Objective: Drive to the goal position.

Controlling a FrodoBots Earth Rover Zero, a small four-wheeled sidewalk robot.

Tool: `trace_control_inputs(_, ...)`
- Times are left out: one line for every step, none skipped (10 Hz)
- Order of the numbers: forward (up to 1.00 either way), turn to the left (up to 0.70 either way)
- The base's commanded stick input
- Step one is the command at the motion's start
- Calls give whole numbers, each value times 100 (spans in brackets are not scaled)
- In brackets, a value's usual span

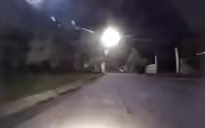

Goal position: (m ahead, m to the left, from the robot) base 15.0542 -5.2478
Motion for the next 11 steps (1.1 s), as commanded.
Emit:
trace_control_inputs(70,-11)
trace_control_inputs(70,-1)
trace_control_inputs(70,0)
trace_control_inputs(70,0)
trace_control_inputs(70,0)
trace_control_inputs(70,0)
trace_control_inputs(70,0)
trace_control_inputs(70,0)
trace_control_inputs(70,0)
trace_control_inputs(70,0)
trace_control_inputs(70,0)
